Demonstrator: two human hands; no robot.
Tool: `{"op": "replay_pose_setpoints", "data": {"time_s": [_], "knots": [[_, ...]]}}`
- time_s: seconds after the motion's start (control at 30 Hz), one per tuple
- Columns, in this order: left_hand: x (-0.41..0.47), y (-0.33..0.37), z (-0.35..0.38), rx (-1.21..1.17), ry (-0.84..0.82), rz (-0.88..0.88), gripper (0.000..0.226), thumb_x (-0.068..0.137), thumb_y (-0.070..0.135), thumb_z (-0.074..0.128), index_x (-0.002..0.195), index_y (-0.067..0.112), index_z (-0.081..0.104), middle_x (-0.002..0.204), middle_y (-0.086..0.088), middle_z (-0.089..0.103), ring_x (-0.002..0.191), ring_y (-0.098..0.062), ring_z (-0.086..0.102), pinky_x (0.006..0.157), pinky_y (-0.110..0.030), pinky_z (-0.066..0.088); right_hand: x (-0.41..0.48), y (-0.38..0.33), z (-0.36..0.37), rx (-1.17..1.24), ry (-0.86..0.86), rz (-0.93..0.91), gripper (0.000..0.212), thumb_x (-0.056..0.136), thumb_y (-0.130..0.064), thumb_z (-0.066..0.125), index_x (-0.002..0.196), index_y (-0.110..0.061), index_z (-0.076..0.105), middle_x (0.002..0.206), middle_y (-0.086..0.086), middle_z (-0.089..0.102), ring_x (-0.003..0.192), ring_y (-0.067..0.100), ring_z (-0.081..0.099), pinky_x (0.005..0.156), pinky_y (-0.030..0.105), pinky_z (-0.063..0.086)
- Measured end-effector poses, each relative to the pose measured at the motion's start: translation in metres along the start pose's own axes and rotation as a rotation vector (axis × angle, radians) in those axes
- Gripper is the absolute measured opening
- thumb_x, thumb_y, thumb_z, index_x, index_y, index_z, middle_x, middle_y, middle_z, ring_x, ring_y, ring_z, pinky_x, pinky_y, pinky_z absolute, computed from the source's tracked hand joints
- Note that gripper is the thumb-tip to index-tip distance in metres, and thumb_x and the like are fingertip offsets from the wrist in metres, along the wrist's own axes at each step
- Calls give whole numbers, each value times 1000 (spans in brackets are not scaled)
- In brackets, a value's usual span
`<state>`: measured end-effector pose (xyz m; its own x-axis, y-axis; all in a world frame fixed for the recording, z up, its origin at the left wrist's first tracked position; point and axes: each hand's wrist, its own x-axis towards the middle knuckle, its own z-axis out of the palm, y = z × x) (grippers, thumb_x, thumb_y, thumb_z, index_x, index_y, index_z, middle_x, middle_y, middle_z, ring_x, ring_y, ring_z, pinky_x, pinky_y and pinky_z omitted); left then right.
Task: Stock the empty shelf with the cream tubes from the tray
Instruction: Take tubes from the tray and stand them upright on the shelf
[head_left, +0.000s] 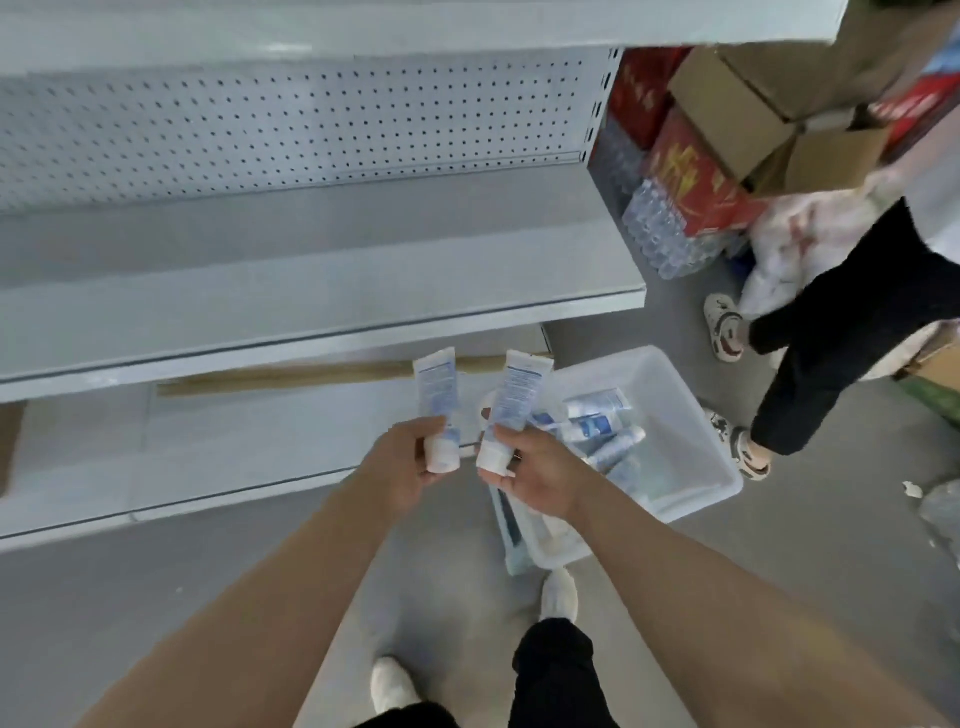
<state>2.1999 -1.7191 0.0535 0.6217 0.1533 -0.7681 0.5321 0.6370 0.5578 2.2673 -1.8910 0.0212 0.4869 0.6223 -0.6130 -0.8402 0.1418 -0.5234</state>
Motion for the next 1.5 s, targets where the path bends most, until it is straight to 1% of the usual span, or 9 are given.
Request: {"op": "replay_pose_setpoints", "data": {"time_s": [0.23,0.43,0.6,0.73,0.83,1.0,1.1,1.33,1.5], "knots": [[-113,135,-68,104,-73,447,18,91,2,58,105,14,59,97,-4,68,86,-18,63,82,-35,52,-12,-33,179,-193,-230,-258,38,83,-10,72,118,-14,59,100,8,63,97,25,62,85,46,55],[-190,248,-106,125,-43,765,36,84,4,69,117,14,59,109,-6,69,95,-22,67,77,-34,53,-39,-83,311,-475,-280,-507,34,92,-19,67,124,-8,61,123,8,67,115,24,63,96,48,52],[-220,313,-121,116,71,951,23,82,6,72,102,13,64,99,-3,70,82,-16,68,60,-23,53,-33,-128,400,-642,-205,-672,34,90,-25,70,121,-14,63,114,2,72,103,18,69,82,31,57],[-214,354,-126,132,121,1026,16,80,7,74,93,14,69,100,-6,73,93,-21,68,88,-36,53,-1,-167,442,-701,-162,-758,33,89,-22,70,120,-17,62,112,0,72,100,19,70,81,30,57],[-197,383,-124,110,169,1041,26,78,7,76,103,9,68,104,-8,72,100,-24,67,94,-41,52,33,-196,461,-698,-121,-795,32,90,-19,70,120,-16,61,116,4,69,102,20,69,86,34,57],[-159,431,-103,110,230,1057,32,79,7,75,109,4,65,106,-11,69,94,-23,66,83,-34,53,82,-238,485,-682,-35,-838,32,87,-17,72,118,-15,62,114,6,69,99,20,68,79,31,58],[-141,455,-92,103,245,1068,21,80,7,75,98,8,64,93,-3,67,78,-15,62,74,-29,46,105,-257,496,-716,52,-863,36,83,-21,77,116,-15,64,108,6,70,99,23,69,84,38,59],[-106,491,-88,109,365,1080,25,78,9,77,90,18,57,89,-2,63,82,-20,60,79,-30,49,128,-269,506,-852,299,-948,36,78,-27,79,110,-18,66,95,3,70,89,23,69,82,41,60],[-90,512,-85,231,472,1124,12,78,11,73,90,14,70,80,-2,65,69,-18,60,71,-24,50,139,-280,494,-890,432,-1002,38,74,-31,80,107,-18,66,99,2,69,91,19,67,85,40,58]]}}
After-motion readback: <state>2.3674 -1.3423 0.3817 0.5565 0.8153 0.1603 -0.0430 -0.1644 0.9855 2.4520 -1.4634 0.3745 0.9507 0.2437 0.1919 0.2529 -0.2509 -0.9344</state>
